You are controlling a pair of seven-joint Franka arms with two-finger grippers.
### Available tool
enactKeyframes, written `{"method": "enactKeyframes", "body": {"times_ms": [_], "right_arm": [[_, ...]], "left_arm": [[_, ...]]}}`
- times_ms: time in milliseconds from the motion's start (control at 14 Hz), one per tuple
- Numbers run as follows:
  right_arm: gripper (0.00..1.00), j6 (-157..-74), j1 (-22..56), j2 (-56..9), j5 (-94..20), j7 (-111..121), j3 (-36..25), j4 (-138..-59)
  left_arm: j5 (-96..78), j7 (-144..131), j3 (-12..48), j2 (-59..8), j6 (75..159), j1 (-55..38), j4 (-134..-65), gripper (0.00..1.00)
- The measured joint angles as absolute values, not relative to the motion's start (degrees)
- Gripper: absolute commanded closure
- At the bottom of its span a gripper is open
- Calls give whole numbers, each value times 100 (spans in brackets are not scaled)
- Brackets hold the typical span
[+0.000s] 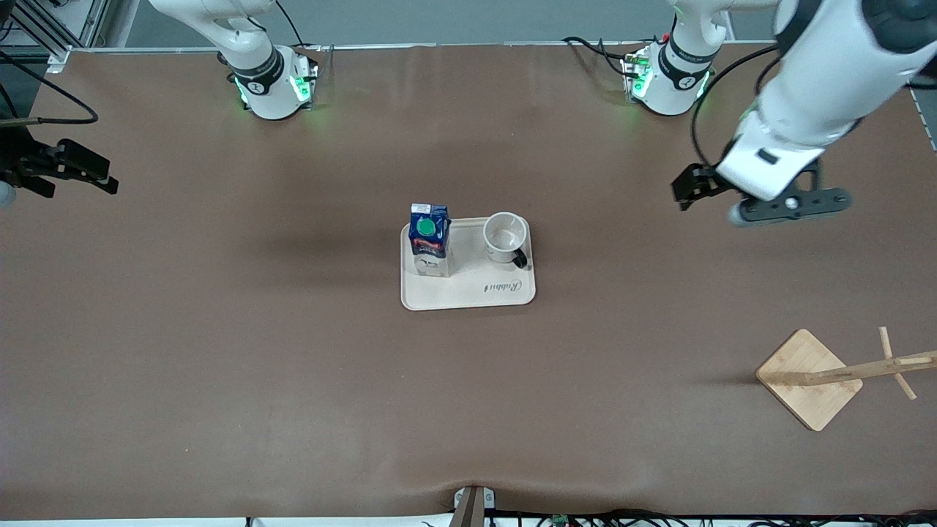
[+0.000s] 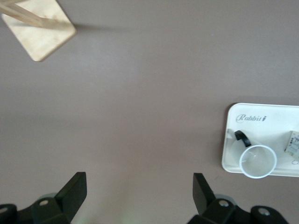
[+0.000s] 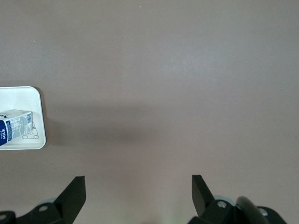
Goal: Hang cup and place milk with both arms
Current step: 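Move the left gripper over the white mug on the tray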
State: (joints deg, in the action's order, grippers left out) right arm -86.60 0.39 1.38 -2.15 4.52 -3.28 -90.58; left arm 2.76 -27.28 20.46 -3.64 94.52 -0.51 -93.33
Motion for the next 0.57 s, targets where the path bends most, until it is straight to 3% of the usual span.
{"method": "enactKeyframes", "body": {"times_ms": [571], "right_arm": [[0,-8632,57,138,-215,452,-314,-9058]], "left_arm": [[276,-4869,2553,-924,10906,-644,-10449,0]]}}
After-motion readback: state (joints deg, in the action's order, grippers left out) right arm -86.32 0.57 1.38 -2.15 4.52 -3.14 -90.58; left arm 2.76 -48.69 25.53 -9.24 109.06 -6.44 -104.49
